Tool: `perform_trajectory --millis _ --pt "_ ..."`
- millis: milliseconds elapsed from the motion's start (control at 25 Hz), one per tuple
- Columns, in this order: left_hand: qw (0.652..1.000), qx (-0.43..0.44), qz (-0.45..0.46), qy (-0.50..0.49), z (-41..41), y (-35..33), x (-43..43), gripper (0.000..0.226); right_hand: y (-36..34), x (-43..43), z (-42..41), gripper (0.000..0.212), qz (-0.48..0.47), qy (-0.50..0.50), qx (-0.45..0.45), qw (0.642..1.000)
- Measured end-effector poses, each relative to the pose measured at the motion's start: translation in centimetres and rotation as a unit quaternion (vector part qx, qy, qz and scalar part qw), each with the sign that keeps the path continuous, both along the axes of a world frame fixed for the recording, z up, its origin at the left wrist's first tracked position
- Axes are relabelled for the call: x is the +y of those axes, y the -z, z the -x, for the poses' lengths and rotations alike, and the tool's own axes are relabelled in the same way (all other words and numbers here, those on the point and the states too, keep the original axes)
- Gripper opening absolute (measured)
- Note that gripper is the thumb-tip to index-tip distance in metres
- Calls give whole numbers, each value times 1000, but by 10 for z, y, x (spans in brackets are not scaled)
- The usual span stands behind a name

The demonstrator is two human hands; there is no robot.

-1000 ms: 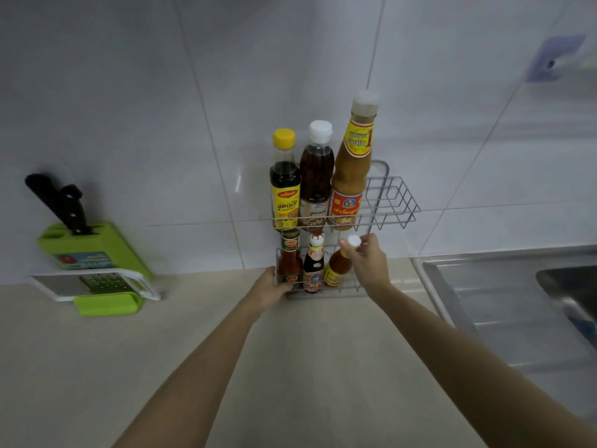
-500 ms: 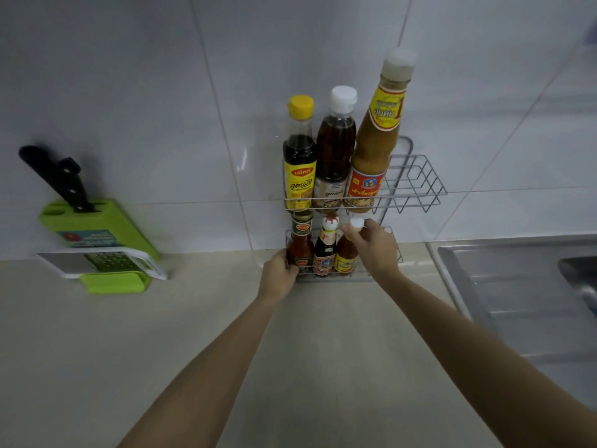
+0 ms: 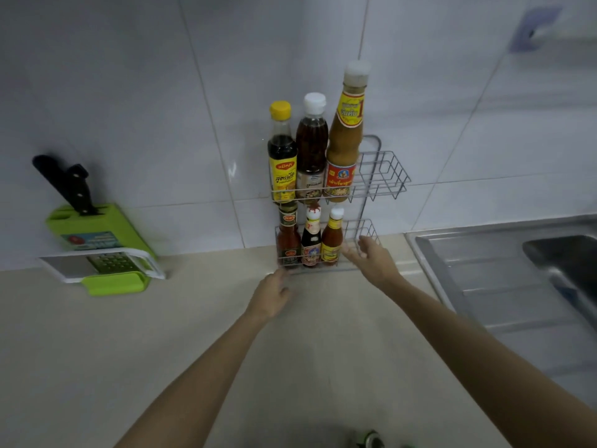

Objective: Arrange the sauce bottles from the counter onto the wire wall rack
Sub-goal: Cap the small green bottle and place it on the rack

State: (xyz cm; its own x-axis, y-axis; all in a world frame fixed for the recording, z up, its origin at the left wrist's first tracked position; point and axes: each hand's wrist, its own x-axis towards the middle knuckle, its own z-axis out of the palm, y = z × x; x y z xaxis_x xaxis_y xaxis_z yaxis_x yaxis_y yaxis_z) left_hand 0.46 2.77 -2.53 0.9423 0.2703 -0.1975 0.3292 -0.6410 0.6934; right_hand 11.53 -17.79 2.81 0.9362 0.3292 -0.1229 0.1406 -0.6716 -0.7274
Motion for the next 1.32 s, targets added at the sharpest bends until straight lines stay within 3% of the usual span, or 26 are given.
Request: perform_trajectory --millis 120,280,400,520,640,840,920,1040,1200,1320 --pt "988 19 20 152 23 -1 -30 37 16 -49 29 60 82 -25 -5 996" --pt "924 119 40 360 62 4 -86 43 40 -108 88 45 274 -130 25 953" --pt "878 162 24 450 91 14 -121 61 50 -143 136 54 307 -179 82 931" --pt "870 131 16 475 116 27 -139 74 60 -165 177 74 317 -169 121 925" --pt "912 80 59 399 136 35 -147 70 75 -173 201 83 331 -144 116 925" --pt "965 28 100 240 157 34 -155 49 89 -169 213 46 319 -145 76 934" --pt "978 20 111 175 156 26 -154 55 77 -161 199 42 256 -117 75 957" --pt "987 -15 101 124 140 3 -143 55 25 -133 164 39 90 -65 42 993" --pt "990 -78 95 72 101 -47 -115 55 -69 -89 109 44 -53 -84 10 995" --pt "985 -128 99 56 75 -90 -91 65 -125 -59 79 35 -70 -164 -28 984"
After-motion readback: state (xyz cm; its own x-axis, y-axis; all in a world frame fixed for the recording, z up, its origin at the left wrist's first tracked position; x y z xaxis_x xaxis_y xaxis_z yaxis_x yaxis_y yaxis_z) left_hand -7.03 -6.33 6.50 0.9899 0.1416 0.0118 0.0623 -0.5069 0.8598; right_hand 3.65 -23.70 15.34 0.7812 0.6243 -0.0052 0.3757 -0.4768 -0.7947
